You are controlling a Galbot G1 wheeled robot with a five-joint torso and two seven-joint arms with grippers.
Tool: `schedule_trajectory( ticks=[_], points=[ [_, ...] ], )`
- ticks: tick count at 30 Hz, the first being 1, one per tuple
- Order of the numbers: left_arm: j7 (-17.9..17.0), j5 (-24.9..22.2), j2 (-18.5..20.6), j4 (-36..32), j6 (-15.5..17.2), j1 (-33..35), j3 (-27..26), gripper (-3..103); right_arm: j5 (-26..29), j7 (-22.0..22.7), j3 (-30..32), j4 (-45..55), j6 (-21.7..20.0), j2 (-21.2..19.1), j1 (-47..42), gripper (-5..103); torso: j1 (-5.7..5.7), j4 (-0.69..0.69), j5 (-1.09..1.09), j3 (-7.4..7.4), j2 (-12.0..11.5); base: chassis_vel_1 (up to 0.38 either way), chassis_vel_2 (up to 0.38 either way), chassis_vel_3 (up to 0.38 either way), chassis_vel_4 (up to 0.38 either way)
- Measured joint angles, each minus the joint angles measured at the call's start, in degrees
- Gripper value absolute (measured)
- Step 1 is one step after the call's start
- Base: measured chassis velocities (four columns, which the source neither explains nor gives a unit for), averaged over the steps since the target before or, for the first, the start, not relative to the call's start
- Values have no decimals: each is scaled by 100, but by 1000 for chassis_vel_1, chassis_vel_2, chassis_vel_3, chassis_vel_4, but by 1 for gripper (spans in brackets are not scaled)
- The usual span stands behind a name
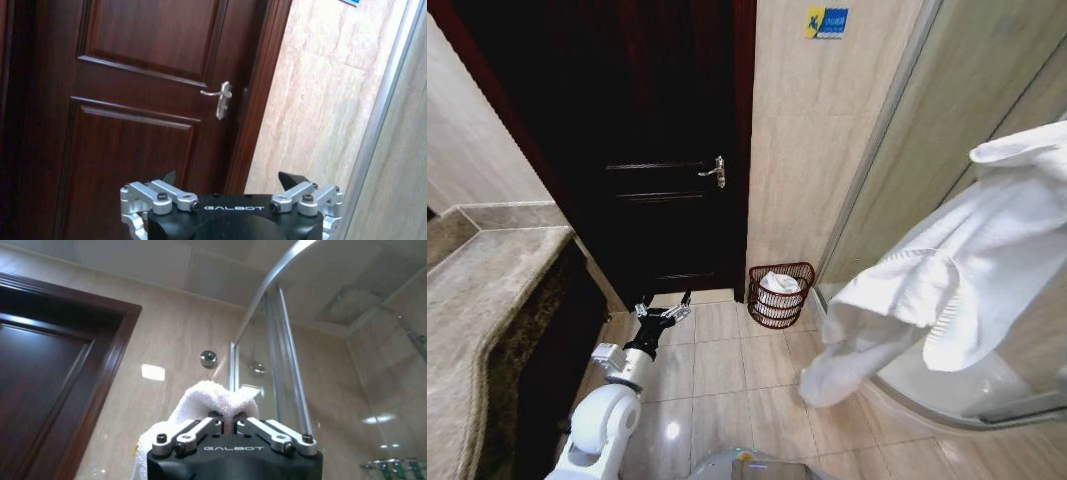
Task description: Discard the used towel into the hamper.
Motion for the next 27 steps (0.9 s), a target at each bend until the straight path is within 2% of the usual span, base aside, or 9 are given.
schedule_trajectory(
  ticks=[6,10,12,27],
  points=[
    [0,0,0,0,0,0,0,100,-38,59,31,0,5,14,2,7,33,0,0,38,72,0,0,0,0],
    [0,0,0,0,0,0,0,100,-106,38,33,0,258,2,31,7,38,0,-1,43,84,0,0,0,0],
    [0,0,0,0,0,0,0,100,-323,17,44,0,341,5,27,7,39,1,0,43,84,0,0,0,0],
    [0,0,0,0,0,0,1,100,-421,15,35,0,290,70,14,7,34,0,1,38,75,8,13,-9,-8]
  ],
)
